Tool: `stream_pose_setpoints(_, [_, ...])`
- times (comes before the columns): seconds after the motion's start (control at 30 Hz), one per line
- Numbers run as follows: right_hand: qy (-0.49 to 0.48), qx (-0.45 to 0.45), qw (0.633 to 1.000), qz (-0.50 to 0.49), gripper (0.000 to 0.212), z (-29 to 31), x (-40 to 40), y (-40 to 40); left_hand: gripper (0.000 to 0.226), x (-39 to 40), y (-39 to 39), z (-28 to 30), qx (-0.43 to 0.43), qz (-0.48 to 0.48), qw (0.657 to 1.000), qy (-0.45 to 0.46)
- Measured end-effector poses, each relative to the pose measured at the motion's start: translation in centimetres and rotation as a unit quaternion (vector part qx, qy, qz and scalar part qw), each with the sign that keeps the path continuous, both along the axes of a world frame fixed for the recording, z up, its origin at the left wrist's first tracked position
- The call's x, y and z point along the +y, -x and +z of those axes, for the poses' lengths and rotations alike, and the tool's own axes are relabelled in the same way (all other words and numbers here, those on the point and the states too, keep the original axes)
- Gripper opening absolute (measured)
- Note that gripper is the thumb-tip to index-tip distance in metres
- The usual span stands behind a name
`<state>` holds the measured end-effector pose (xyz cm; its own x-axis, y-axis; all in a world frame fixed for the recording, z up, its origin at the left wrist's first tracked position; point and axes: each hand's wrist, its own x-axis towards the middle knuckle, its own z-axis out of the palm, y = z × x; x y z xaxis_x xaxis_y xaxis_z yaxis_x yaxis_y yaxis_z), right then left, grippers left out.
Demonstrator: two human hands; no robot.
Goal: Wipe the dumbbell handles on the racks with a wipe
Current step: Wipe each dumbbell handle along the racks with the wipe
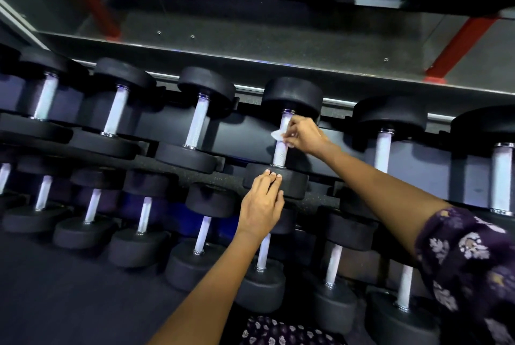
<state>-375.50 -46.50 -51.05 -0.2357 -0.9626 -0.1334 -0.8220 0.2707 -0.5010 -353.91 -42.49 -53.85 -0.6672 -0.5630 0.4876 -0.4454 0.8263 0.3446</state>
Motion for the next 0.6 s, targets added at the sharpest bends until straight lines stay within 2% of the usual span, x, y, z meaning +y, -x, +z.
stream_pose_setpoints(0.07, [0.008,0.016,1.0,0.001,0.016,-0.1,-0.2,-1.2,0.033,0.1,0.1,0.0,0.006,0.008,1.0,-0.001])
stream_pose_setpoints(0.17, [-0.036,-0.012,0.995,0.093,0.015,-0.8,1.3,-3.7,0.034,0.4,0.4,0.1,-0.002,0.017,1.0,-0.004])
stream_pose_setpoints(0.3, [-0.092,-0.117,0.989,0.02,0.014,-0.9,2.8,-1.6,0.036,0.4,0.6,0.6,-0.027,0.024,0.999,-0.022])
stream_pose_setpoints(0.6, [-0.112,-0.147,0.983,0.019,0.016,0.0,1.8,-2.8,0.035,0.4,0.6,0.5,-0.033,0.025,0.999,-0.026])
